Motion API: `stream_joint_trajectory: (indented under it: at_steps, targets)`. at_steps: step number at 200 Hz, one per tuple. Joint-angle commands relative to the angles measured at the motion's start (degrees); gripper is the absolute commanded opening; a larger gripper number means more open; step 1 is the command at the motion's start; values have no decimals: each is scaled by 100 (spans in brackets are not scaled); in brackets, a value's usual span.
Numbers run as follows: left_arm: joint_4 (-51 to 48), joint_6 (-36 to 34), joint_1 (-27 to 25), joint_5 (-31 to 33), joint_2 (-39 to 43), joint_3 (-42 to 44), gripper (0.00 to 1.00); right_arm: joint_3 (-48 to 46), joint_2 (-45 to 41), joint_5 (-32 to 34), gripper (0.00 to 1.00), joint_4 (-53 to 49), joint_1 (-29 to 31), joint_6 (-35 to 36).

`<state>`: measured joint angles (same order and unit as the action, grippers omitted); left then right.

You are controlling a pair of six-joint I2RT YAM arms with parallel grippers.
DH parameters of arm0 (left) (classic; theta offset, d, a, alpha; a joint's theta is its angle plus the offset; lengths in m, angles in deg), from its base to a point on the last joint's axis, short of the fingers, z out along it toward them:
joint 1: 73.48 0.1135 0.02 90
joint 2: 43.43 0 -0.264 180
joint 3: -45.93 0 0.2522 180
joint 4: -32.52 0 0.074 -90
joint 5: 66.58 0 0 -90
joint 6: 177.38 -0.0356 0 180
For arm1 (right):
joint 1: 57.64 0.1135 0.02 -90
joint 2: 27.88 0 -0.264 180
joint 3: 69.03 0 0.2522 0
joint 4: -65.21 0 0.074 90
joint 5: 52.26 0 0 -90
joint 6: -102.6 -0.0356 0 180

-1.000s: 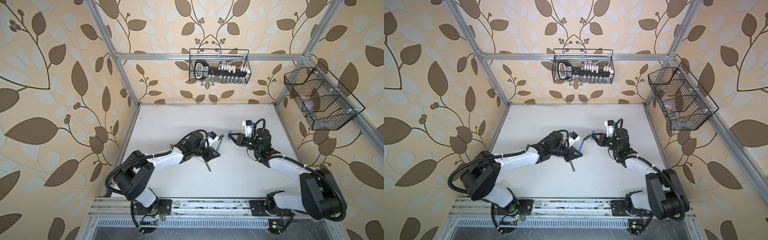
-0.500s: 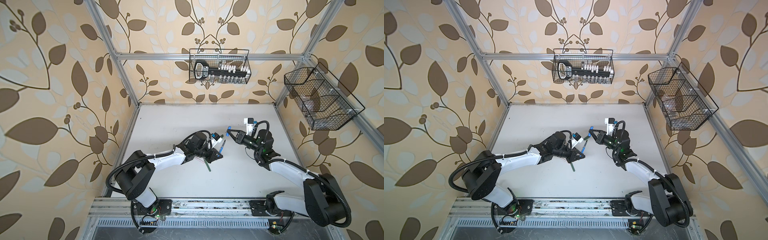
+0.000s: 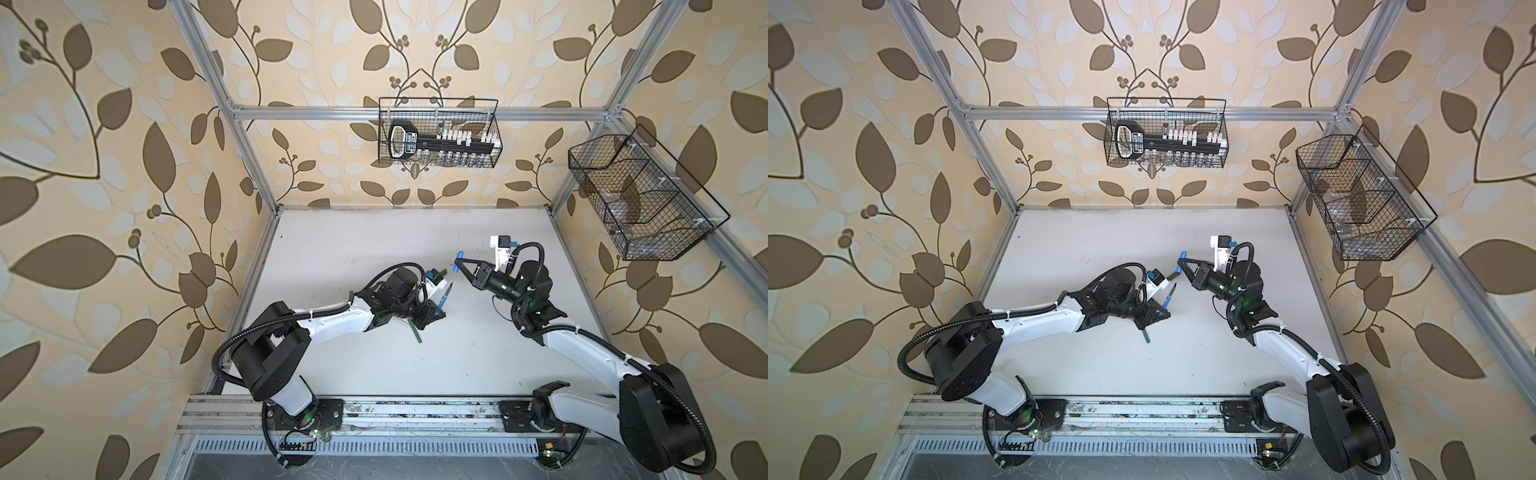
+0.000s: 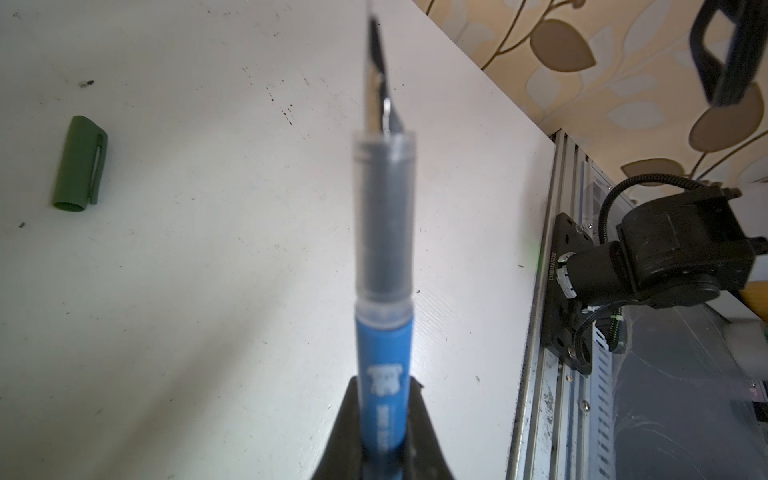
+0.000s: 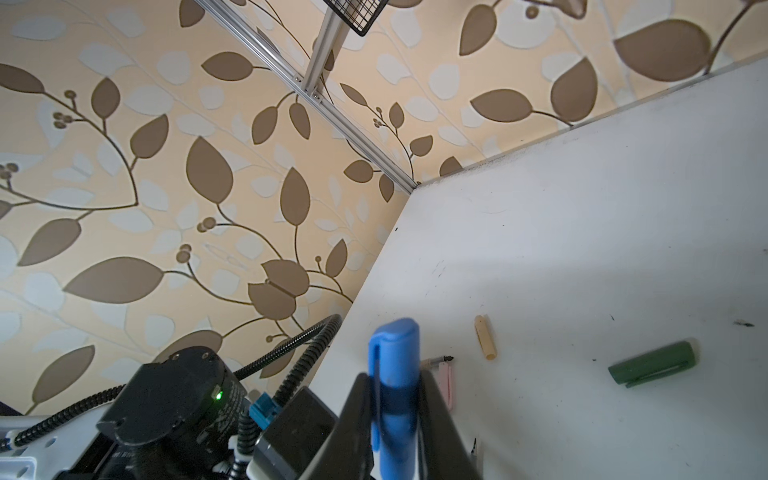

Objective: Insert the pens into the pen caps
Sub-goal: 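Lift the blue cap and bring it toward the blue pen tip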

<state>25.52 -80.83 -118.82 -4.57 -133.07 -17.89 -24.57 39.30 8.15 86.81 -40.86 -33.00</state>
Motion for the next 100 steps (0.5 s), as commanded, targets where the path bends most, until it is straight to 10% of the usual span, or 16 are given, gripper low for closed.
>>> stream_joint_trajectory:
  at_steps: [1, 100]
  targets:
    - [304, 40, -16, -73, 191, -32, 0, -142, -141, 179, 18, -29, 62, 34]
    - [483, 139, -17, -128, 492, 141, 0, -148, -159, 290, 18, 48, 302, 4]
